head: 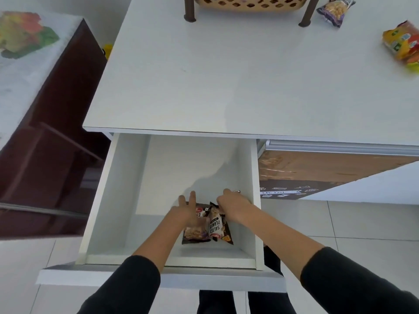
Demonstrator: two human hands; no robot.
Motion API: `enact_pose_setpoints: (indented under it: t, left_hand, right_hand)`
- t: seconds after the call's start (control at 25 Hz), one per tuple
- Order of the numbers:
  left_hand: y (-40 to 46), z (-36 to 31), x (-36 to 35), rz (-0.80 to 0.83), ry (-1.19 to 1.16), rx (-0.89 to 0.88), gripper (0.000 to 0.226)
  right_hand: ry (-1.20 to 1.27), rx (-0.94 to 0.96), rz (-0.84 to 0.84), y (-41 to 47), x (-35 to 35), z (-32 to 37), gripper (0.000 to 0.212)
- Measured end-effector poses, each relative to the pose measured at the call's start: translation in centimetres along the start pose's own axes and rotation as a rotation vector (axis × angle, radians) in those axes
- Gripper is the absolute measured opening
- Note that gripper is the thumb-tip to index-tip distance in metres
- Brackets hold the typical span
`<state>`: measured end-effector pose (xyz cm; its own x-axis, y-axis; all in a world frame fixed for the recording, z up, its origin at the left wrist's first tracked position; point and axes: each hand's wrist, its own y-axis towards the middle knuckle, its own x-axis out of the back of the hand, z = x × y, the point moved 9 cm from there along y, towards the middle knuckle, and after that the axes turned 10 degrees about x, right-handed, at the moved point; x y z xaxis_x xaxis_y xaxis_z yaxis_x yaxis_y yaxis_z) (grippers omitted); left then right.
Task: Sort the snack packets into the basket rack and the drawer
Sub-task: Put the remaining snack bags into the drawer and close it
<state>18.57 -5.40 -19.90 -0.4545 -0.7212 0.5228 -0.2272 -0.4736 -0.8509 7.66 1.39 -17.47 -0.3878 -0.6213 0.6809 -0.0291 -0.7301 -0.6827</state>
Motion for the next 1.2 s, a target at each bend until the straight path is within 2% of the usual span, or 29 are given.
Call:
enact_pose_setpoints:
  t: [0.08, 0.12, 0.16, 0.24, 0.32, 0.48, 0.64, 0.72, 0.84, 0.88, 1.04, 1.2]
  left_hand:
    - [0.4, -0.7, 2.1, -0.198, 0.131, -0.156, 0.067]
    - [0.3, -1.6, 2.2, -0.231, 0.184, -0.278, 0.048]
    - [0.2, -2.3, 1.6, -0.207, 0.208, -0.397, 0.032]
    - [0.2, -3.0, -0.4, -0.119, 0.231, -0.52, 0.018]
    - [0.8, -3.3, -1.5, -0.104, 0.272, -0.537, 0.024]
    - [2.6, -2.4, -2.0, -0.114, 0.351, -0.421, 0.058]
    - [2.6, -1.4, -1.8, -0.172, 0.359, -0.256, 0.068]
    - [2.1, -2.2, -1.1, -0.228, 0.378, -0.317, 0.063]
    - [0.7, -4.4, -1.8, -0.209, 0.452, -0.687, 0.045]
    - [0.5, -4.4, -2.4, -0.171, 0.471, -0.732, 0.045]
    - [1.6, -4.1, -3.1, -0.155, 0.448, -0.591, 0.064]
    - [2.3, -4.4, -2.9, -0.174, 0.418, -0.541, 0.068]
  right_hand:
    - [0.035, 0.041, -0.059, 1.4, 0.9, 0.1, 0.021]
    - [0.039, 0.065, -0.038, 2.1, 0.8, 0.6, 0.018]
    - [0.034, 0.078, 0.008, 2.6, 0.2, 1.2, 0.017]
    - [-0.009, 0.077, 0.113, 3.4, -1.9, 2.0, 0.021]
    - [-0.076, 0.054, 0.181, 3.7, -3.2, 1.8, 0.028]
    - [-0.07, 0.031, 0.204, 4.6, -3.1, 0.1, 0.028]
    - [-0.11, 0.046, 0.166, 5.2, -2.0, 0.4, 0.024]
    - [-0.126, 0.053, 0.172, 4.9, -1.5, 0.8, 0.024]
    - [-0.148, 0.078, 0.333, 4.1, -4.0, 1.7, 0.039]
    - [-0.143, 0.063, 0.384, 3.9, -5.2, 1.8, 0.044]
    - [-0.042, -0.05, 0.299, 4.6, -6.4, 1.0, 0.032]
    - [0.011, 0.01, 0.285, 5.0, -6.1, 0.9, 0.033]
